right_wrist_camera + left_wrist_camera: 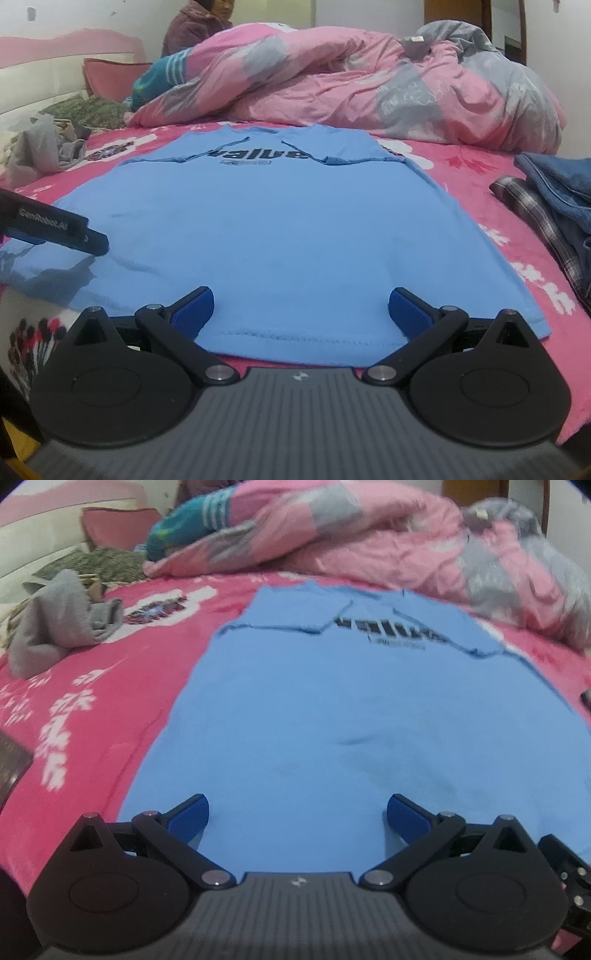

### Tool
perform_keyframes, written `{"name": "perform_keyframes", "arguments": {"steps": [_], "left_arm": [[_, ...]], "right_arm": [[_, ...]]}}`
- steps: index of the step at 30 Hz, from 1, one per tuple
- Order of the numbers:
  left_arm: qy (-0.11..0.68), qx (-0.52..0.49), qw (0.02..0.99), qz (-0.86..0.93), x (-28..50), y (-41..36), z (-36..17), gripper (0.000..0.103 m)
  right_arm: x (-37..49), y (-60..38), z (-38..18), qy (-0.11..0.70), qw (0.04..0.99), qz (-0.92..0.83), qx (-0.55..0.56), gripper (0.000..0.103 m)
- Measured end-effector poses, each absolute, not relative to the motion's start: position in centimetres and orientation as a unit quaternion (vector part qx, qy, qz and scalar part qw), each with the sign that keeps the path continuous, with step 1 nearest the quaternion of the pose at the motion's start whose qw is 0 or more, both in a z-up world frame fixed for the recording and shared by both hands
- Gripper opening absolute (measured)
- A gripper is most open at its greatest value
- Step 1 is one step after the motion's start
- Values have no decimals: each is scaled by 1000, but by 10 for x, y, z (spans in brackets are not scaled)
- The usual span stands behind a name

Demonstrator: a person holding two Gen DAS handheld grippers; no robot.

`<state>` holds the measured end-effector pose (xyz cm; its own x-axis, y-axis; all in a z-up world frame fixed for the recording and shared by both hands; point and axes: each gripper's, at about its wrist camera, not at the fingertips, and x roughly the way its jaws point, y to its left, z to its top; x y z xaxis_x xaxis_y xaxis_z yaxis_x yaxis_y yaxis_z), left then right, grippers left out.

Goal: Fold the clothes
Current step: 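Raise both open grippers and move them to the shirt's side edge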

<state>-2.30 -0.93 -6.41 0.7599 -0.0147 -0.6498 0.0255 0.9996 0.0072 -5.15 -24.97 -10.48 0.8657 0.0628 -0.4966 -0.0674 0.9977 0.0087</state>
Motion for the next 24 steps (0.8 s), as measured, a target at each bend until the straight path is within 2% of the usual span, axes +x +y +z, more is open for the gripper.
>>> {"name": "perform_keyframes", "arguments": {"steps": [10,15,18,20,24], "left_arm": [[292,-26,956,-31,-97,27,-57,103],[272,-44,961,-10,-120,57,-52,102],[267,-82,960,5,-127,83,-49,95],[264,-112,958,15,-131,101,-47,85],[263,-165,950,24,-131,133,-46,72]], "right_arm": [[-95,-265,-85,227,971,53,58,102],[-111,-241,-77,202,973,106,26,102],[-108,-212,-70,184,971,152,-15,102],[-101,-188,-65,177,965,188,-46,101],[-86,-130,-63,165,941,272,-114,93]]}}
